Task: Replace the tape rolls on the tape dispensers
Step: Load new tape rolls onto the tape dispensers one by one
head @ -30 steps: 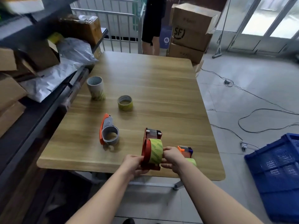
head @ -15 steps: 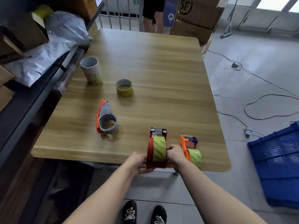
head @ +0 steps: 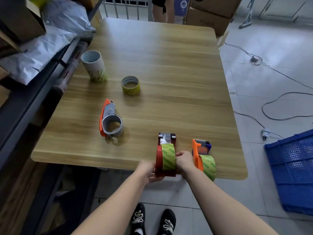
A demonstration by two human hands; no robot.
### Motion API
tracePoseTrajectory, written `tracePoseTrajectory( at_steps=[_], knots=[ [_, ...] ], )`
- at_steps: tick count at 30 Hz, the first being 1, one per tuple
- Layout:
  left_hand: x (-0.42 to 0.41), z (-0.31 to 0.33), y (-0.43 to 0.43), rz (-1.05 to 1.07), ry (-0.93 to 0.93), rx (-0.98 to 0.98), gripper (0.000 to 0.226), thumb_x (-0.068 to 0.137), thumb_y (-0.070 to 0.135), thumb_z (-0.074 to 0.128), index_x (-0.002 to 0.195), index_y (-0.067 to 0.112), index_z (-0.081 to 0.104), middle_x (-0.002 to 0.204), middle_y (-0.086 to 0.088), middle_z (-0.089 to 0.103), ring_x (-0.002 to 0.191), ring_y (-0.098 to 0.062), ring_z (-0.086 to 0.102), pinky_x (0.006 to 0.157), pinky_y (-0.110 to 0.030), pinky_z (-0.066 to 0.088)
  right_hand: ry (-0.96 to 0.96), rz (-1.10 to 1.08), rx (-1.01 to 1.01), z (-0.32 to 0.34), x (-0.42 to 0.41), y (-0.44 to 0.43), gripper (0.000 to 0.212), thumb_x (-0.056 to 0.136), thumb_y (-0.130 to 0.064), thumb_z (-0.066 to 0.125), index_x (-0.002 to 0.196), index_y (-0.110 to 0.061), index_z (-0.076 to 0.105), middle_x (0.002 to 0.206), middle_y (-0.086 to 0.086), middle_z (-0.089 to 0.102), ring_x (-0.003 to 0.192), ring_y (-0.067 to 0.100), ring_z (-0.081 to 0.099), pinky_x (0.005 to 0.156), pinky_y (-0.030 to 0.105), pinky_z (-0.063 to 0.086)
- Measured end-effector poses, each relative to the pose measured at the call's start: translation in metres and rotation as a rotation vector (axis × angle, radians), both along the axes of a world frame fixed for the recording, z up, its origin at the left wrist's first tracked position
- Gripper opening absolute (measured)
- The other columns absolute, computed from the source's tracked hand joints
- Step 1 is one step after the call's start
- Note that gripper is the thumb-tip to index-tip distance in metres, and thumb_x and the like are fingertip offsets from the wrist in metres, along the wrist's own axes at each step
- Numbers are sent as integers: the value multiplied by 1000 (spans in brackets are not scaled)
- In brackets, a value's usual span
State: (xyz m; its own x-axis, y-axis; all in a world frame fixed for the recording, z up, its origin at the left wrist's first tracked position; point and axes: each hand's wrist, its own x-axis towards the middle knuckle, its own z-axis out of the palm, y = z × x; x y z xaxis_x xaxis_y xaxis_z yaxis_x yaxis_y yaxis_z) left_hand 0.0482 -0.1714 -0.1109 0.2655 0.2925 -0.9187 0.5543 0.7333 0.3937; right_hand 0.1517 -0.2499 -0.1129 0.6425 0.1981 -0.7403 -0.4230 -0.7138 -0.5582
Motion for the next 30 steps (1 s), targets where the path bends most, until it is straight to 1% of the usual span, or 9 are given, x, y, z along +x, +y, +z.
tracePoseTrajectory(
  at_steps=[8,12,15,19,21,24,26,28,30],
  knots=[
    [-1,2,5,125,-10,-82,16,90,-1,50,81,-5,62,66,-19,65,64,-31,63,40,-31,55,-82,22,-64,-10,1,6,8,76,-11,66,80,-18,64,95,12,69,90,34,65,79,46,59],
    [-2,-1,8,-39,33,22,17,89,8,53,95,-3,64,85,-23,67,63,-32,67,49,-35,58,-187,121,-150,-12,7,9,8,80,-17,67,88,-19,67,99,9,70,94,29,63,78,33,54],
    [-1,1,11,-186,108,139,25,85,17,56,96,-4,60,80,-23,70,44,-29,61,47,-35,54,-271,197,-208,-14,12,11,12,86,-14,60,97,-14,64,105,9,67,94,27,60,72,29,44],
    [-3,2,12,-399,191,260,26,90,29,47,83,6,58,69,-15,71,34,-21,50,42,-26,46,-322,223,-268,-17,11,7,10,90,-11,52,95,-14,60,103,9,65,92,26,58,71,32,44],
    [-3,1,12,-571,219,442,28,94,31,45,83,11,61,76,-7,72,47,-21,59,49,-28,52,-315,228,-268,-17,12,4,15,91,-9,49,97,-13,62,105,10,65,89,25,56,70,30,42],
    [-4,1,13,-665,139,741,20,93,17,47,104,15,64,104,-1,67,90,-19,61,72,-28,48,-284,188,-214,-16,13,3,14,91,-10,52,96,-13,64,107,10,66,93,24,56,75,31,45],
    [-4,6,11,-634,33,788,38,88,4,46,122,17,59,120,-1,63,107,-18,57,85,-28,49,-270,120,-164,-13,12,3,12,94,-21,55,98,-14,64,108,9,66,95,24,58,79,32,48],
    [-4,12,9,-629,-29,769,63,83,-3,44,139,24,44,132,-1,57,120,-19,52,96,-30,47,-278,38,-98,-8,8,6,26,98,-35,46,95,-15,61,104,9,66,85,20,57,71,31,44],
    [-4,17,7,-653,-77,722,80,78,-6,41,147,32,28,135,0,55,122,-20,51,97,-28,46,-260,-46,-49,-2,2,10,41,100,-46,34,97,-15,61,100,7,64,82,20,55,70,32,39]
  ],
)
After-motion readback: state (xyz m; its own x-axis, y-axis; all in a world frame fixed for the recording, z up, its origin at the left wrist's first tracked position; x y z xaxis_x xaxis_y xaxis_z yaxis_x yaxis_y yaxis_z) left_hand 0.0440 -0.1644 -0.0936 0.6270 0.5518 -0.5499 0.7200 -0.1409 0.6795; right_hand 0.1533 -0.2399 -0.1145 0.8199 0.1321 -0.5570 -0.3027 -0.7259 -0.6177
